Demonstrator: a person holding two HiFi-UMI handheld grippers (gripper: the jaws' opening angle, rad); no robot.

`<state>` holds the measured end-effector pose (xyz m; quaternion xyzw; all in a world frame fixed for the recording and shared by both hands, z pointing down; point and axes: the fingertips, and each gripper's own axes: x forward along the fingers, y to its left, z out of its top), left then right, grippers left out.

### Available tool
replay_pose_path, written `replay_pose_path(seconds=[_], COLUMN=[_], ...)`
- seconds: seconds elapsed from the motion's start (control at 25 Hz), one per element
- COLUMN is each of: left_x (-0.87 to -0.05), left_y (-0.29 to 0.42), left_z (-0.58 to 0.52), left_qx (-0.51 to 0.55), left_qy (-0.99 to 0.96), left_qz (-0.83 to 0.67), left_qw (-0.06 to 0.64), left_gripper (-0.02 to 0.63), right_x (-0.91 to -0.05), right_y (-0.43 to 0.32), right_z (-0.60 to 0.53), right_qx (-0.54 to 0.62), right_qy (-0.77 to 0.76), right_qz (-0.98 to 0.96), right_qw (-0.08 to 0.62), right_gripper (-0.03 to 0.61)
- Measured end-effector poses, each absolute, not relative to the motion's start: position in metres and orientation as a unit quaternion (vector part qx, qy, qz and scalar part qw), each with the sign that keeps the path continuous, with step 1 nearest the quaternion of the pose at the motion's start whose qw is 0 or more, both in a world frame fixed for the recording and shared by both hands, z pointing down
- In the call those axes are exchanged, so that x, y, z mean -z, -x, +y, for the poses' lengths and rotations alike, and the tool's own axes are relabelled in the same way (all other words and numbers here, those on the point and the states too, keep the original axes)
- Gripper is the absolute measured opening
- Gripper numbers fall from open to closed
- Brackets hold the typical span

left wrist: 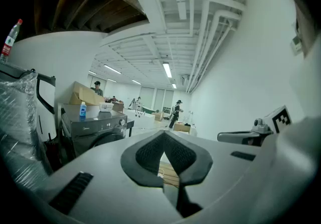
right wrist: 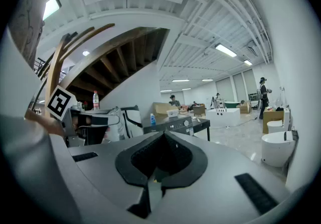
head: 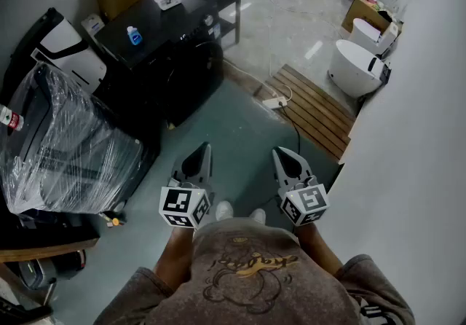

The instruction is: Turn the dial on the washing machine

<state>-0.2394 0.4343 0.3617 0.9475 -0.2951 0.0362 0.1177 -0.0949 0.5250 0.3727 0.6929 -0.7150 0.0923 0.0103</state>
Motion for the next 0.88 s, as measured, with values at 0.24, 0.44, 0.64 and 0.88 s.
replay_pose_path(seconds=[0.24,0.44,0.64,0.88], left_x=[-0.360,-0.371,-0.379,-0.390], left_y=[0.247,0.251,0.252,0.243], left_z=[0.412,0.394,0.374,0.342], left_qx=[-0.031,-0.038,-0.045,-0.048], left_qy=[-0.952,-0.959,-0.962,-0.962], left_qz=[-0.280,-0.257,-0.242,-0.238], left_qw=[0.118,0.114,0.119,0.126], left_gripper=[0.000,0.000,0.000,0.000], right_x=[-0.374,-0.378,-0.384,-0.392], right_y=[0.107,0.112,0.107,0.097], right_z=[0.502,0.483,0.469,0.437], right_qx=[-0.098,-0.094,-0.103,-0.107], right_qy=[-0.696,-0.705,-0.724,-0.727], right_qz=[-0.711,-0.703,-0.682,-0.678], right_qw=[-0.012,-0.010,-0.014,-0.013], right_gripper=[0.002,0.002,0.002,0.002])
